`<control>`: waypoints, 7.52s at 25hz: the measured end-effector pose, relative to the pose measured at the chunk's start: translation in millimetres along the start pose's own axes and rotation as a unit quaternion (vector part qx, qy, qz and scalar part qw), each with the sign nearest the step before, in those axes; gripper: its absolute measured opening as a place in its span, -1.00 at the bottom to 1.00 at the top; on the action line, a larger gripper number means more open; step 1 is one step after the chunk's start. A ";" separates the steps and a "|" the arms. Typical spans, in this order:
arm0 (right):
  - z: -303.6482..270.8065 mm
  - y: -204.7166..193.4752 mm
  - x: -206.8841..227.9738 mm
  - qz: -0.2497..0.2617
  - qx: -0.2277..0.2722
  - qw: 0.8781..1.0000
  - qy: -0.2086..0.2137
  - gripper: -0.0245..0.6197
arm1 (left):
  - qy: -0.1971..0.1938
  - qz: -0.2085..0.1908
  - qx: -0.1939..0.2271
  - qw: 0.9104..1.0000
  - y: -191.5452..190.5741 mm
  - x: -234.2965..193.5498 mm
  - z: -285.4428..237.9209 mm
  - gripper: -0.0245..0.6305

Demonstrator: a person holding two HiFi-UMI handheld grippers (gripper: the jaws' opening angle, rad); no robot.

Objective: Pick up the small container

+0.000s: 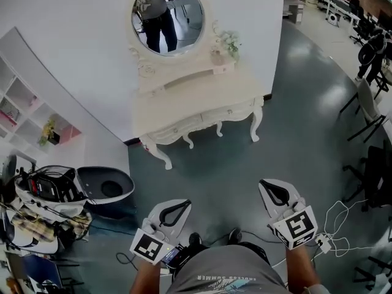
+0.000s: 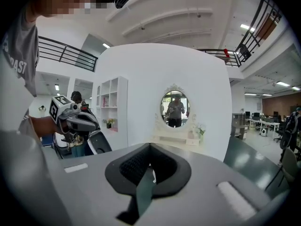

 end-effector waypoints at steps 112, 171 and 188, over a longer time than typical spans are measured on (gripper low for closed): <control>-484.3 29.5 371.8 -0.018 -0.109 0.987 -0.117 -0.92 | -0.184 -0.004 0.018 0.983 133.6 -488.3 -484.5 -0.92; -622.1 -118.4 523.4 -0.044 -0.155 0.983 0.082 -0.92 | -0.017 0.064 -0.052 0.996 60.3 -593.1 -734.3 -0.92; -618.9 -149.5 521.1 -0.059 -0.182 0.977 0.089 -0.92 | 0.006 0.078 -0.063 0.995 29.4 -612.4 -780.6 -0.70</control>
Point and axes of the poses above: the fingertips, and each gripper's own axes: z backward along the fingers, x to its right, y out of its top, the point moved 2 cm from there along z, backward along the fingers, and after that the axes turned 12 degrees about z, right-handed, at the moved point
